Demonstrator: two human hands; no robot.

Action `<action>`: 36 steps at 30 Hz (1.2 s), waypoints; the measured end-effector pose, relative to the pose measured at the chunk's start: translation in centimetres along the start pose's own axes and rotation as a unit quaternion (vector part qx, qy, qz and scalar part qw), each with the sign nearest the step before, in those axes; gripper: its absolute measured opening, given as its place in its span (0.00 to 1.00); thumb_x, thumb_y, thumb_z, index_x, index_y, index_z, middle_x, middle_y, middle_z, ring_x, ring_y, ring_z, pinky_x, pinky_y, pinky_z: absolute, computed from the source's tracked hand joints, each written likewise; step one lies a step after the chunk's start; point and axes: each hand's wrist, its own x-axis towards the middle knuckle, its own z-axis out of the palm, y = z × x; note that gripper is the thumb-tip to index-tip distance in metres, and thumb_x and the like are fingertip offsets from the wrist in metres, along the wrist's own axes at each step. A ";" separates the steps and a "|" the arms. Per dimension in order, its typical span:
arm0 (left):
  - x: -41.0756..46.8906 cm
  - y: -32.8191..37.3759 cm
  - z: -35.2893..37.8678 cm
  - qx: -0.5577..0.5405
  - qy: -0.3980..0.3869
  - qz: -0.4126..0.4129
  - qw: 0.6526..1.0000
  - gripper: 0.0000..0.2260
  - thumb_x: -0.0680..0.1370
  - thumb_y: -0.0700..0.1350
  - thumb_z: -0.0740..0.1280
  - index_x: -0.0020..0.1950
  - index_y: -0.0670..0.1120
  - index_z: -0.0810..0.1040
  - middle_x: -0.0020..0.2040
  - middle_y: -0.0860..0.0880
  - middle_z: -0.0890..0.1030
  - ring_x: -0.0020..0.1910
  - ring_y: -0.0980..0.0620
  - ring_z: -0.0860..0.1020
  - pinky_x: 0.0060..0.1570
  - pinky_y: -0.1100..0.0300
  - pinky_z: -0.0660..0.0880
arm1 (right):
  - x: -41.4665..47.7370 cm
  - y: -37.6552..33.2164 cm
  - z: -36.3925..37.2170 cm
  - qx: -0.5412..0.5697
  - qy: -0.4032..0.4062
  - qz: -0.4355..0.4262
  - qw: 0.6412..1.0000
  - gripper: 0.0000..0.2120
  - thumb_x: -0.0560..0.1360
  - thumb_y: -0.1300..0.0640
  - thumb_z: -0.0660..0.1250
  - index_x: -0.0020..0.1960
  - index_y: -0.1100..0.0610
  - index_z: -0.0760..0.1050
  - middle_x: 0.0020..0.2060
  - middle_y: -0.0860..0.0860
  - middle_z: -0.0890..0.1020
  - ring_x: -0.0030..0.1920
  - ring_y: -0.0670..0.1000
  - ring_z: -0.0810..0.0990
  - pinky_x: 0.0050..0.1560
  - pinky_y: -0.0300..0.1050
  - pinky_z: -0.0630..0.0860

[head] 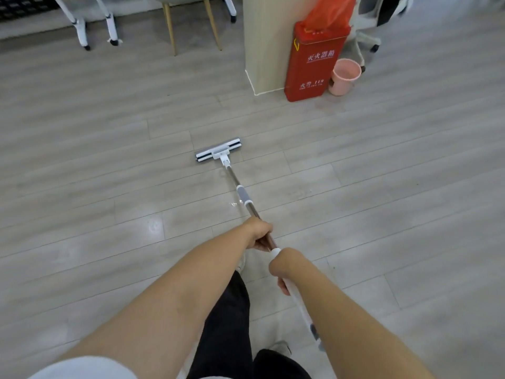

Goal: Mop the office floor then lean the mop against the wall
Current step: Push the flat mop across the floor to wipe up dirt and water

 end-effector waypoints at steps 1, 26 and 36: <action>0.9 0.6 0.1 -0.011 0.004 -0.007 1.000 0.04 0.79 0.37 0.62 0.53 0.38 0.71 0.37 0.41 0.79 0.29 0.46 0.81 0.29 0.55 0.80 | 0.6 -0.2 -0.4 -0.003 0.023 -0.002 1.000 0.10 0.78 0.62 0.62 0.59 0.58 0.74 0.22 0.54 0.78 0.27 0.51 0.76 0.17 0.32 0.68; 12.1 20.8 -16.5 -0.040 0.087 0.064 0.993 0.02 0.79 0.40 0.64 0.49 0.42 0.72 0.38 0.44 0.77 0.32 0.48 0.79 0.26 0.58 0.77 | 7.5 -25.4 -9.0 -0.038 0.109 -0.105 0.988 0.06 0.76 0.62 0.59 0.40 0.60 0.69 0.23 0.55 0.79 0.20 0.52 0.77 0.18 0.34 0.68; 25.7 28.9 -30.1 -0.114 0.058 0.095 0.987 0.04 0.76 0.39 0.70 0.47 0.39 0.77 0.42 0.42 0.80 0.39 0.47 0.79 0.38 0.57 0.78 | 19.8 -46.4 -11.0 -0.016 0.127 -0.160 0.979 0.09 0.81 0.64 0.57 0.43 0.60 0.72 0.22 0.54 0.78 0.13 0.49 0.72 0.15 0.32 0.64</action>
